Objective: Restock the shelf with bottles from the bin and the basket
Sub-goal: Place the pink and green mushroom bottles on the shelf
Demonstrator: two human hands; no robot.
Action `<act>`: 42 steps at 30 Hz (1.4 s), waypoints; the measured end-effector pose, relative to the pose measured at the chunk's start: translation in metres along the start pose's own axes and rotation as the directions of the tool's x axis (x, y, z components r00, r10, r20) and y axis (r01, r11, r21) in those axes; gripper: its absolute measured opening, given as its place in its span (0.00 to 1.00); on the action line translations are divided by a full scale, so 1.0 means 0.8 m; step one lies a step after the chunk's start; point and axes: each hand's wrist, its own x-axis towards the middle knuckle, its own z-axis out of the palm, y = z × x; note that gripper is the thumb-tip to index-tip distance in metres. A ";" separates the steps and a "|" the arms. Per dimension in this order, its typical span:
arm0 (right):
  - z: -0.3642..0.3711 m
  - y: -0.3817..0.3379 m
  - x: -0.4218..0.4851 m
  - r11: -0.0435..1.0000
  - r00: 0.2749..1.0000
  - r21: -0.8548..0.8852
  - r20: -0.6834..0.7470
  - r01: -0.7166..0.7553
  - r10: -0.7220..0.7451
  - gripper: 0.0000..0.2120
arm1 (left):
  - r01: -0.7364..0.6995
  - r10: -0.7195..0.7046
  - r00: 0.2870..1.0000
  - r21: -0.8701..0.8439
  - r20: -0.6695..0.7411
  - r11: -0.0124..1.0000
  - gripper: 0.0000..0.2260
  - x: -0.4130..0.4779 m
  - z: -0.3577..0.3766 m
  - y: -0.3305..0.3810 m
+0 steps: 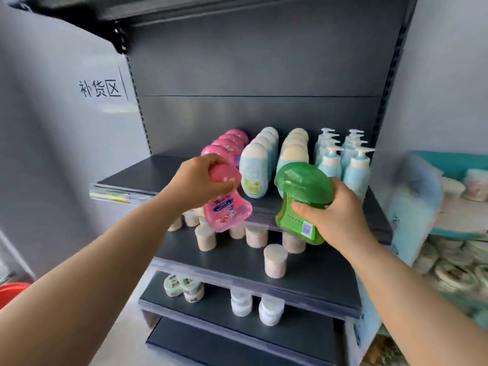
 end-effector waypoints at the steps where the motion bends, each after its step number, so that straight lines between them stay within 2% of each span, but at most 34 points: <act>1: 0.022 -0.005 0.003 1.000 1.000 0.015 0.017 -0.003 0.003 0.18 | 0.004 -0.004 1.000 0.017 -0.002 1.000 0.19 0.005 -0.012 -0.020; 6: 0.096 -0.019 0.028 1.000 0.998 0.022 0.065 -0.012 0.011 0.16 | 0.000 0.000 1.000 0.051 0.017 0.999 0.19 0.047 -0.038 -0.086; 12: 0.133 -0.010 0.081 1.000 0.999 0.001 0.039 -0.025 0.025 0.18 | -0.078 0.076 0.996 0.023 0.048 0.997 0.19 0.113 -0.029 -0.112; 20: 0.167 -0.004 0.120 0.999 0.999 -0.009 0.011 -0.049 0.049 0.16 | -0.255 0.254 0.949 -0.021 0.186 0.967 0.21 0.174 -0.003 -0.136; 24: 0.182 -0.005 0.127 0.998 0.998 -0.010 -0.012 -0.062 0.062 0.15 | -0.408 0.402 0.883 -0.030 0.244 0.913 0.17 0.186 0.002 -0.150; 26: 0.190 -0.007 0.129 0.998 0.997 -0.010 -0.038 -0.067 0.067 0.15 | -0.485 0.487 0.845 -0.068 0.220 0.872 0.18 0.193 0.008 -0.162; 29: 0.200 -0.014 0.130 0.997 0.994 -0.002 -0.076 -0.077 0.077 0.15 | -0.555 0.560 0.826 -0.082 0.064 0.828 0.26 0.198 0.020 -0.188; 31: 0.207 -0.018 0.130 0.996 0.990 -0.001 -0.112 -0.086 0.085 0.15 | -0.488 0.491 0.871 -0.134 -0.013 0.862 0.29 0.196 0.030 -0.208; 33: 0.214 -0.021 0.128 0.995 0.984 -0.003 -0.149 -0.096 0.094 0.15 | -0.349 0.351 0.936 -0.259 -0.037 0.901 0.30 0.186 0.042 -0.225; 36: 0.226 -0.024 0.126 0.993 0.973 -0.011 -0.203 -0.116 0.111 0.16 | -0.125 0.176 0.982 -0.453 0.072 0.882 0.28 0.176 0.062 -0.246; 38: 0.233 -0.029 0.124 0.991 0.966 -0.031 -0.229 -0.127 0.117 0.17 | -0.064 0.145 0.981 -0.496 0.128 0.866 0.26 0.175 0.073 -0.254; 42: 0.247 -0.042 0.117 0.987 0.954 -0.061 -0.270 -0.150 0.129 0.18 | -0.044 0.173 0.965 -0.526 0.199 0.849 0.25 0.180 0.078 -0.261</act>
